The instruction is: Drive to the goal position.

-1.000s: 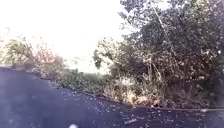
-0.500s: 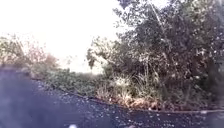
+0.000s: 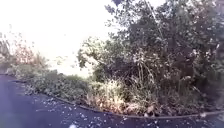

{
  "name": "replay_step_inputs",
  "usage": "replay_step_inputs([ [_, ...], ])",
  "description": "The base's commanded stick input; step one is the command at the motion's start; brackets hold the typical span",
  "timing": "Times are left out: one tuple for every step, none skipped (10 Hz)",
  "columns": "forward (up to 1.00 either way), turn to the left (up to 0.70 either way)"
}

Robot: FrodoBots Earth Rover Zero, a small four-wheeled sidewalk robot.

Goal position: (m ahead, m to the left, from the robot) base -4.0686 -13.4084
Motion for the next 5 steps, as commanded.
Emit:
replay_step_inputs([
  [0.03, 0.00],
  [0.03, 0.00],
  [0.03, 0.00],
  [0.03, 0.00],
  [0.03, 0.00],
])
